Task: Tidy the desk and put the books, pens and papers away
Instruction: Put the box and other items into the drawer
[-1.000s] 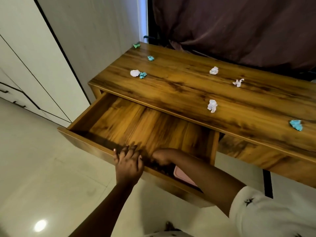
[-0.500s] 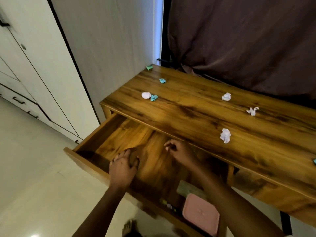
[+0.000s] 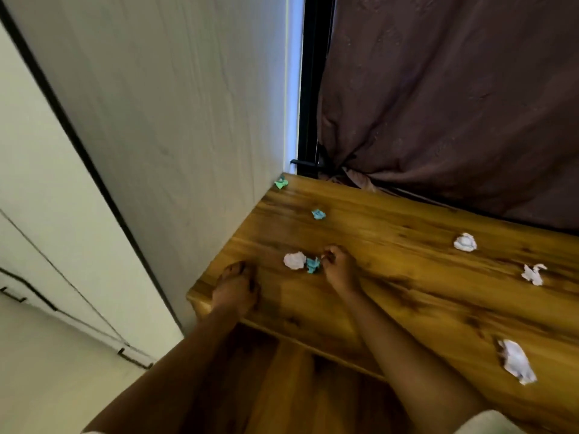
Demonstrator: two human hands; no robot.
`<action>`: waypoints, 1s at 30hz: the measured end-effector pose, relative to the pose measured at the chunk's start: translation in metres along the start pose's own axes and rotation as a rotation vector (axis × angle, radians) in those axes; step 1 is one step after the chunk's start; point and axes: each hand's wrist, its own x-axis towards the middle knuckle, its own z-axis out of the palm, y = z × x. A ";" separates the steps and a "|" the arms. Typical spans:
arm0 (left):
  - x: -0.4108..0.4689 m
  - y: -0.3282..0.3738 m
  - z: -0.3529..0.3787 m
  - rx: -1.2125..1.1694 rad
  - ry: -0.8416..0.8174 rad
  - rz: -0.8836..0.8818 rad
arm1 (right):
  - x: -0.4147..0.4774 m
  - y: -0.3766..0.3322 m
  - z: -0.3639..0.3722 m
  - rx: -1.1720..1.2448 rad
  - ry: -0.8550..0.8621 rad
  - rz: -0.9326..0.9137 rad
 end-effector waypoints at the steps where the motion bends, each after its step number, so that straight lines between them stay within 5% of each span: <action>1: 0.020 -0.002 0.000 0.028 -0.017 0.036 | 0.020 -0.004 0.005 -0.034 0.001 -0.009; 7: 0.134 -0.012 0.002 0.154 0.064 0.177 | 0.135 -0.036 0.059 -0.065 -0.079 -0.203; 13: 0.165 -0.016 0.009 0.105 0.158 0.277 | 0.253 -0.053 0.101 -0.082 -0.070 -0.123; 17: 0.170 -0.021 0.016 0.143 0.252 0.307 | 0.314 -0.058 0.107 -0.209 -0.216 -0.183; 20: 0.172 -0.023 0.018 0.153 0.278 0.307 | 0.328 -0.053 0.118 -0.327 -0.258 -0.216; 26: 0.171 -0.022 0.016 0.171 0.256 0.306 | 0.326 -0.039 0.119 -0.180 -0.039 -0.152; 30: 0.170 -0.022 0.018 0.164 0.254 0.296 | 0.338 -0.048 0.118 -0.387 -0.277 -0.300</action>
